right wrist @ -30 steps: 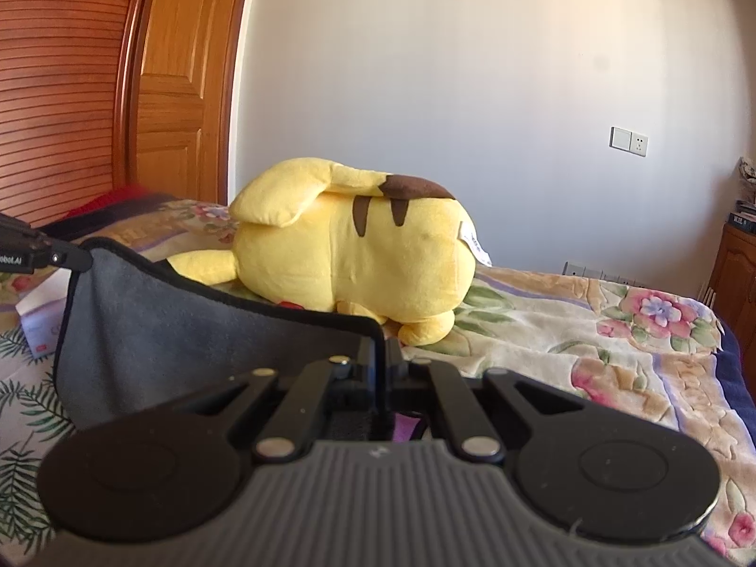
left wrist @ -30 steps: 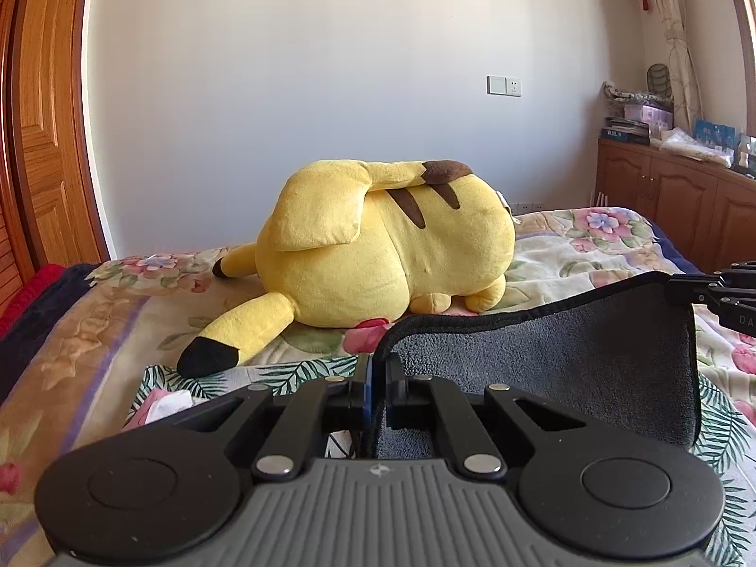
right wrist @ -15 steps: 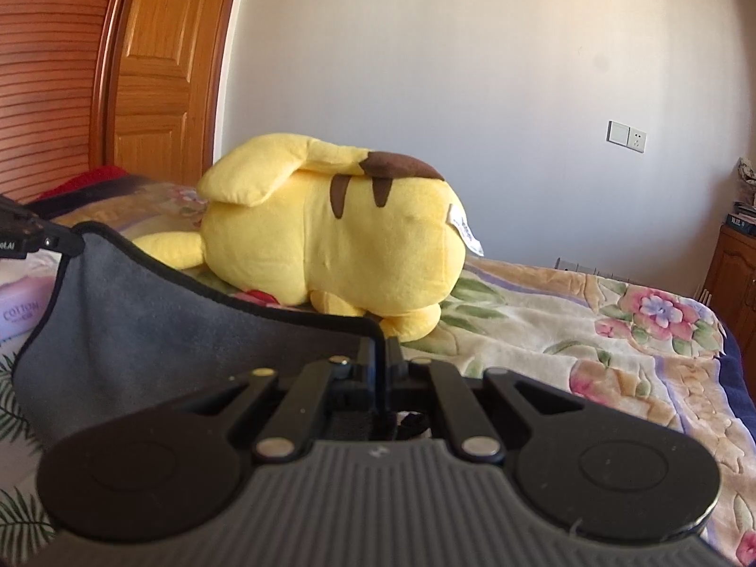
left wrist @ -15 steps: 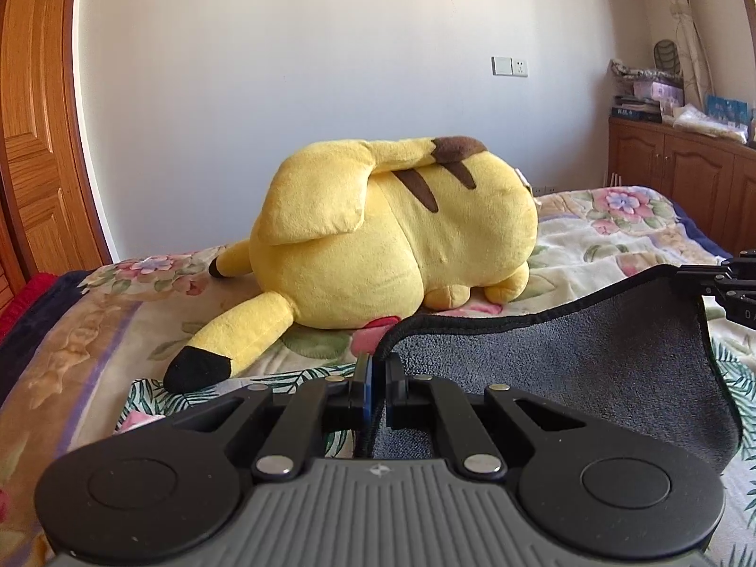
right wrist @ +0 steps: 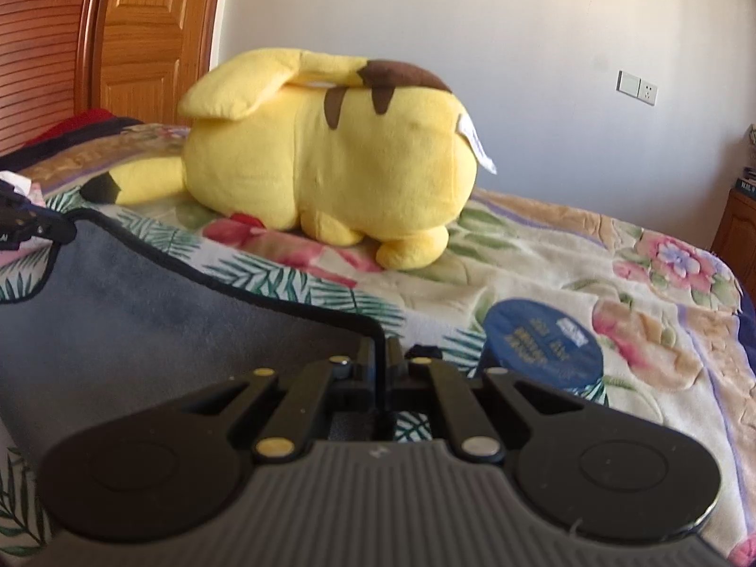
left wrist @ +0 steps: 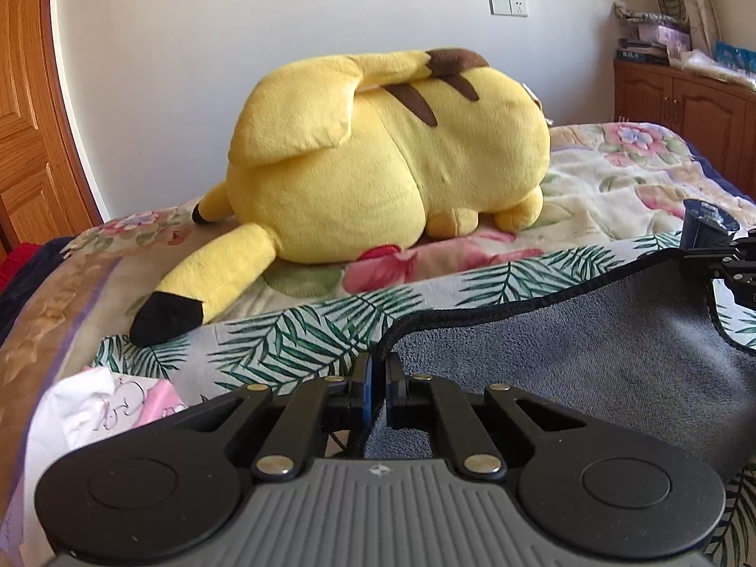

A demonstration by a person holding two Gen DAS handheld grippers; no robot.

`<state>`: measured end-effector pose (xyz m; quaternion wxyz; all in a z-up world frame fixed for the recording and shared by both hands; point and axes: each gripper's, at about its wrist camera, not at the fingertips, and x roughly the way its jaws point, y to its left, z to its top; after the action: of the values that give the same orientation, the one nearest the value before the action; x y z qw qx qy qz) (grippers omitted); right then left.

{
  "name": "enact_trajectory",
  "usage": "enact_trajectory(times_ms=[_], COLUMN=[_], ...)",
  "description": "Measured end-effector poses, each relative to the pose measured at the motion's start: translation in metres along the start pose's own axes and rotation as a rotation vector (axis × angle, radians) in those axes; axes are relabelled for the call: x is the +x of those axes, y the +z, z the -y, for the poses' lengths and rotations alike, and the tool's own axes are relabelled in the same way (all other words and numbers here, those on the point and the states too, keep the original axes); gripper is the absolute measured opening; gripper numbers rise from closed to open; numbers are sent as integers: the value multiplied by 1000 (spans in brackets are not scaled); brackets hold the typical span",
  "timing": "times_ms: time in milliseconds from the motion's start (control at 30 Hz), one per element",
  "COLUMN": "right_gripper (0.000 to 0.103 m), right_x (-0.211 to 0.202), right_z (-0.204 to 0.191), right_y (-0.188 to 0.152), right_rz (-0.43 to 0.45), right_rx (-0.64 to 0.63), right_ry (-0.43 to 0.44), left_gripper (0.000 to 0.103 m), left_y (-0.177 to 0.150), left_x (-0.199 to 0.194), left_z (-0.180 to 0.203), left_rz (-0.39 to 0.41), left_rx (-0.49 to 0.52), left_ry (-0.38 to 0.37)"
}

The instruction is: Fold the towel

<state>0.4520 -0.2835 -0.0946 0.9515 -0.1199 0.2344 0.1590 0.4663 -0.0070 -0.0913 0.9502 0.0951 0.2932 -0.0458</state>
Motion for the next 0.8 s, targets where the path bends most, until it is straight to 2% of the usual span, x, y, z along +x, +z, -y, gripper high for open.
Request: enact_trajectory(times_ms=[433,500,533,600,633,700,733,800], right_gripper=[5,14,15,15,16,32,47,50], right_x=[3,2,1,-1,-2,-6,-8,-14], right_z=[-4,-3,-3,-2,-1,-1,0,-1], right_y=[2,3,4,6,6,7,7,8], right_rz=[-28,-29,-27,-28,-28,-26,-21,-17], right_rx=[-17,-18,-19,-18,-17,-4,9,24], right_ry=[10,3,-1,-4,-3,0,7,25], left_gripper=[0,0,1,15,17,24,26,31], left_y=[0,1,1,3,3,5,6,8], left_x=[8,6,5,2,1,-2,-5,-10], left_z=[1,1,2,4,5,7,7,7], left_rz=[-46,-46,-43,-36,-32,-29,-28,-25], left_rx=[-18,-24,-30,-32,-30,-31,-36,-48], left_ry=[17,18,15,12,11,11,11,9])
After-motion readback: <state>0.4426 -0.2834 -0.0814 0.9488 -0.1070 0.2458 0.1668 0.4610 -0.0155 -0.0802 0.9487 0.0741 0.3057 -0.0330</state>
